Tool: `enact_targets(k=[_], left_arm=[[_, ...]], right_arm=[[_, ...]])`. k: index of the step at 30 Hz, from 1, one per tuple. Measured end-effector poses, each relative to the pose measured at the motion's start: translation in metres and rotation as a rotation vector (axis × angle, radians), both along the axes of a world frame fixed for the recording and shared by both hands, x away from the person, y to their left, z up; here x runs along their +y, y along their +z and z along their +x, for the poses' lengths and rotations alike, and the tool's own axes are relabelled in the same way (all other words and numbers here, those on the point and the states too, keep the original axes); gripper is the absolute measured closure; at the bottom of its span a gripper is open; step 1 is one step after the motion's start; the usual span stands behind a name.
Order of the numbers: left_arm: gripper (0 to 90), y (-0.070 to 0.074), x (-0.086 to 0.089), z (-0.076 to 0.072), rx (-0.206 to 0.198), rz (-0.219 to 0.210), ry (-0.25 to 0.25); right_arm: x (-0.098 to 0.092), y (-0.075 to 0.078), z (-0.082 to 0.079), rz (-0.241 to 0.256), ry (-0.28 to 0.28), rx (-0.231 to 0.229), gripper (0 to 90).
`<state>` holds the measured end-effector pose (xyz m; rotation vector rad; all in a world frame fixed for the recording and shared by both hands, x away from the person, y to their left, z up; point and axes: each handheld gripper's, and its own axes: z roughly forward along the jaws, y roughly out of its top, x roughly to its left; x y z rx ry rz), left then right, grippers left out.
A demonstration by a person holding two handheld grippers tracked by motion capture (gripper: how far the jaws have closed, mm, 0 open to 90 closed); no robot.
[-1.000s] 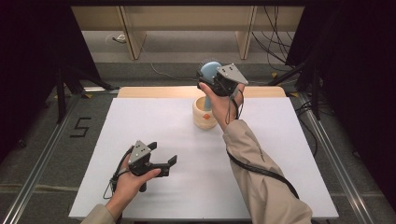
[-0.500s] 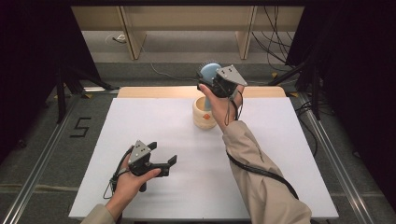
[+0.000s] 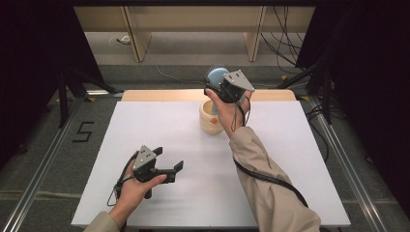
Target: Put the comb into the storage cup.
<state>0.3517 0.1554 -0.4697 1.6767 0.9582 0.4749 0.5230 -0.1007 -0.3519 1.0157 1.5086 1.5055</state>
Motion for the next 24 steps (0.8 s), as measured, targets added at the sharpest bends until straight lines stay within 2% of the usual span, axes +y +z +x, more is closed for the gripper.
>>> enact_targets(k=[24], left_arm=[[4.2, -0.001, 0.0, 0.0, 0.004, 0.003, -0.002]], right_arm=[[0.0, -0.016, -0.001, -0.003, -0.005, 0.006, 21.2]])
